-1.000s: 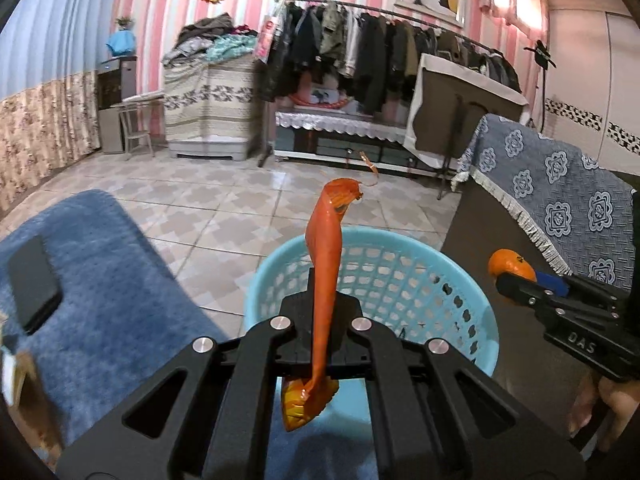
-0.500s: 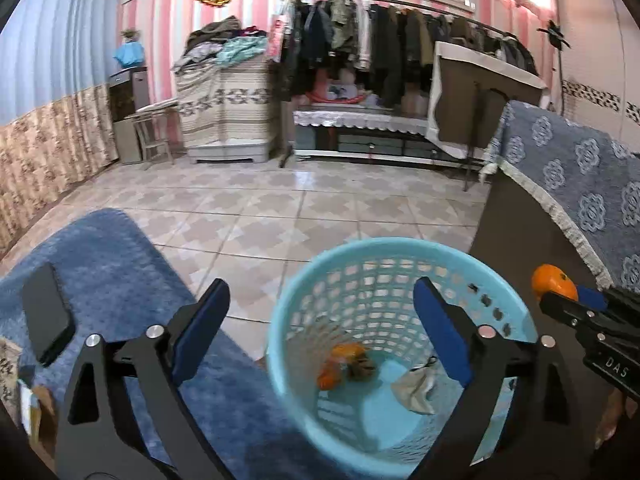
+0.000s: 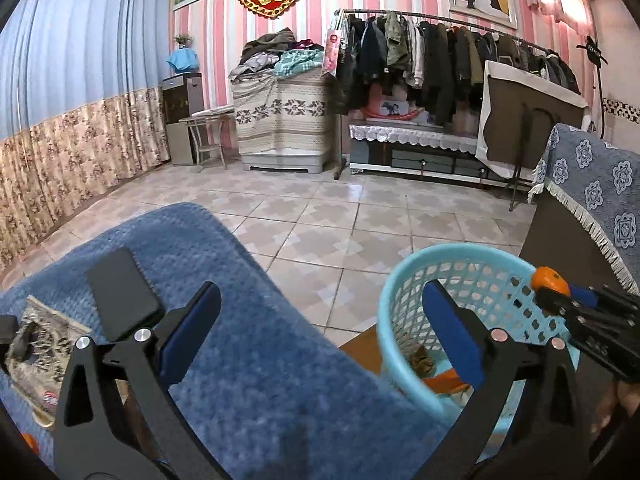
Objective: Collect trash
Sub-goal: 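Open the right tool to drop the tangerine into the basket, then move both tools back over the blanket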
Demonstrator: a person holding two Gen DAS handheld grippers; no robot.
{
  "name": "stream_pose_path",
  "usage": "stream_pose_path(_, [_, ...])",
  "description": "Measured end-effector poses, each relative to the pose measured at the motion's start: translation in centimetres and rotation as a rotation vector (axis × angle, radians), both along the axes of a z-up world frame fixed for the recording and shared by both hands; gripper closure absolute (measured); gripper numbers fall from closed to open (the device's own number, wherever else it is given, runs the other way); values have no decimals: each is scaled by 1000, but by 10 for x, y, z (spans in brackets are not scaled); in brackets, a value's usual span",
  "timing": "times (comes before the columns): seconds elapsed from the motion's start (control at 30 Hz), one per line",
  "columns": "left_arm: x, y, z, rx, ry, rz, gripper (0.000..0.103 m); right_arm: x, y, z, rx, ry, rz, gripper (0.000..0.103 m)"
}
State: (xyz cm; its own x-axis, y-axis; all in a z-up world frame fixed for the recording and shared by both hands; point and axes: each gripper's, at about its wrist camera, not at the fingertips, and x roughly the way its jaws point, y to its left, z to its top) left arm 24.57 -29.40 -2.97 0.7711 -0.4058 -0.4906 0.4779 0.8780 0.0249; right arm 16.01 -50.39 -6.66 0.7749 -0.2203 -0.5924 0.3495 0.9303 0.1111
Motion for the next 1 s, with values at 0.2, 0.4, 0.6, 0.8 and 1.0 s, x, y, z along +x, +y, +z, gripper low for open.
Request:
stream_pose_path(0.2, [-12, 29, 8, -14, -15, 43, 6, 21, 8, -5, 1, 31, 12, 67])
stream_pose_path(0.4, [-22, 54, 13, -15, -11, 67, 6, 19, 17, 4, -28, 12, 9, 33])
stream_pose_path(0.6, [-31, 77, 17, -28, -4, 101, 6, 8, 36, 26, -76, -26, 16, 15])
stream_pose_path(0.8, [-44, 107, 27, -29, -32, 142, 6, -5, 63, 45, -90, -62, 50, 9])
stream_pose_path(1.0, [-60, 146, 26, -39, -5, 197, 6, -12, 96, 50, -79, -88, 102, 8])
